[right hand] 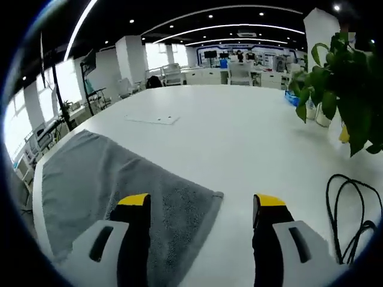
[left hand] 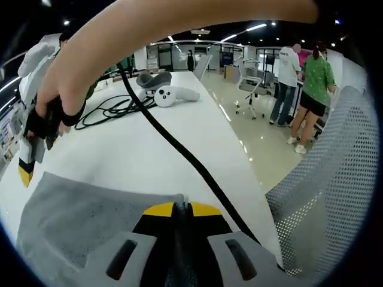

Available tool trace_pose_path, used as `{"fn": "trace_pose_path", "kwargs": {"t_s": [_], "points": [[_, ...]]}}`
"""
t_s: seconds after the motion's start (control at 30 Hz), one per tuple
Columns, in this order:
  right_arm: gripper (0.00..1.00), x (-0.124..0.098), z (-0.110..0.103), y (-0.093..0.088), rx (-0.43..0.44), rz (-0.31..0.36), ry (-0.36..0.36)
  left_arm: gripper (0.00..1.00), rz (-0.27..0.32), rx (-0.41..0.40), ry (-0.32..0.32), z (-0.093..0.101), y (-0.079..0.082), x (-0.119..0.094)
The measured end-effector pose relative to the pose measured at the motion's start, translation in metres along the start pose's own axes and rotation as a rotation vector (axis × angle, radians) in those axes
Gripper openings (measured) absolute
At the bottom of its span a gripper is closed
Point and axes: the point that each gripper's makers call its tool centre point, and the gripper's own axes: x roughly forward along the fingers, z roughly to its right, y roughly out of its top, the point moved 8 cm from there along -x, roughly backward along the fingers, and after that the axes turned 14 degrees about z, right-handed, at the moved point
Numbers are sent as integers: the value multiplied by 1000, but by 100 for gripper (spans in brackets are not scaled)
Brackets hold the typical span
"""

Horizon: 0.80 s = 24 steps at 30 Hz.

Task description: Fold the towel on the table until its edges align and the towel forms a compact rectangular stack.

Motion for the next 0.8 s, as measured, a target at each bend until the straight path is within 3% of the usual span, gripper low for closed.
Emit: {"fn": "trace_pose_path", "kwargs": {"t_s": [0.3, 0.43, 0.47, 0.5, 0.6, 0.67, 0.7, 0.73, 0.77, 0.8], "points": [[48, 18, 2, -10, 25, -16, -8, 8, 15, -1, -4, 0, -1, -1], [40, 20, 3, -22, 15, -59, -24, 8, 15, -1, -2, 0, -1, -1], [38, 25, 4, -19, -57, 11, -16, 8, 16, 5, -3, 0, -1, -1], [36, 22, -1, -28, -36, -33, -21, 8, 15, 5, -3, 0, -1, -1], [33, 25, -6, -33, -23, 4, -31, 8, 16, 6, -7, 0, -1, -1], [22, 27, -12, -35, -31, 43, 9, 8, 18, 5, -8, 0, -1, -1], [9, 30, -10, -37, -15, 67, 40, 8, 19, 4, -8, 0, -1, -1], [5, 31, -12, -38, -13, 74, 57, 8, 20, 3, -7, 0, -1, -1], [5, 30, -8, -39, -20, 85, 10, 8, 21, 2, -7, 0, -1, -1], [5, 30, -8, -40, -23, 85, 11, 8, 21, 2, -7, 0, -1, -1]]}}
